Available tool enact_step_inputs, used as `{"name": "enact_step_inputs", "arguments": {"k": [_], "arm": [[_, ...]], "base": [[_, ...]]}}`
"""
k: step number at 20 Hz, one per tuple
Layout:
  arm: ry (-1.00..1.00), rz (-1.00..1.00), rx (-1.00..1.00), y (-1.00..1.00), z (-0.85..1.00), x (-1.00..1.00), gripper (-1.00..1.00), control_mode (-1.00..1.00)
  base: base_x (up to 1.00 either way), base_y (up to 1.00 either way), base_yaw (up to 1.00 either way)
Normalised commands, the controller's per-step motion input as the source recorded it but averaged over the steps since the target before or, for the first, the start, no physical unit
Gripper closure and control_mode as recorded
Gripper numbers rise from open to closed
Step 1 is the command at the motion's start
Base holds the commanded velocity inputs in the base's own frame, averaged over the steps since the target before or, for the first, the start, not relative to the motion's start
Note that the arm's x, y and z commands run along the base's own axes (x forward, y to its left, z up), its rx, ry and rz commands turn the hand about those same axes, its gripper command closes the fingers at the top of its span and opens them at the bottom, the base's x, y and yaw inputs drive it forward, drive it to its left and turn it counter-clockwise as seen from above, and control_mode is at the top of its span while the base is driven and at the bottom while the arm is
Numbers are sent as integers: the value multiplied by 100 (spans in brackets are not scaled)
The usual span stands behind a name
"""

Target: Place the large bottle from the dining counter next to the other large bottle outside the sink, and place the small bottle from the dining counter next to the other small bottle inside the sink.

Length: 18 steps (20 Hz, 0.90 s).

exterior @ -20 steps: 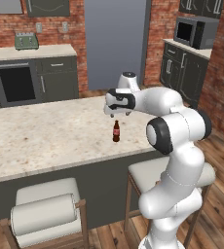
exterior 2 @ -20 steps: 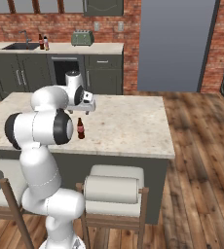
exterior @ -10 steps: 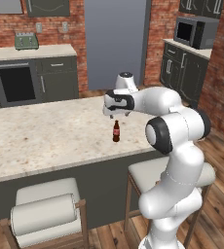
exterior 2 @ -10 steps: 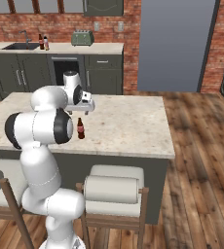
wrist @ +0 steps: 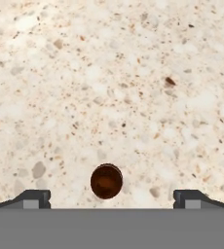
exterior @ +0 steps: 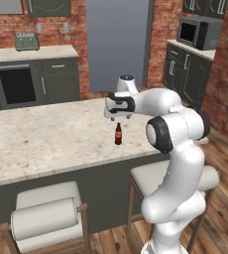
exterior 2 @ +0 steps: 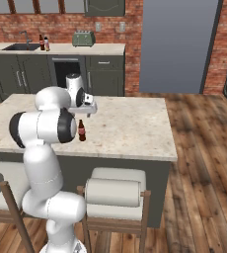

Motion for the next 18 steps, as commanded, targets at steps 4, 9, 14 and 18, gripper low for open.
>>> {"name": "enact_step_inputs", "arguments": {"k": [4, 9, 14, 18], "arm": [[2, 0, 0, 2, 0, 12, -100, -100], [5, 0, 0, 0, -6, -3, -100, -100], [5, 0, 0, 4, -29, 0, -100, -100], [2, 0, 0, 1, -14, 0, -100, -100]], "base": [[0, 0, 0], [0, 0, 0], [0, 0, 0], [0, 0, 0]]}}
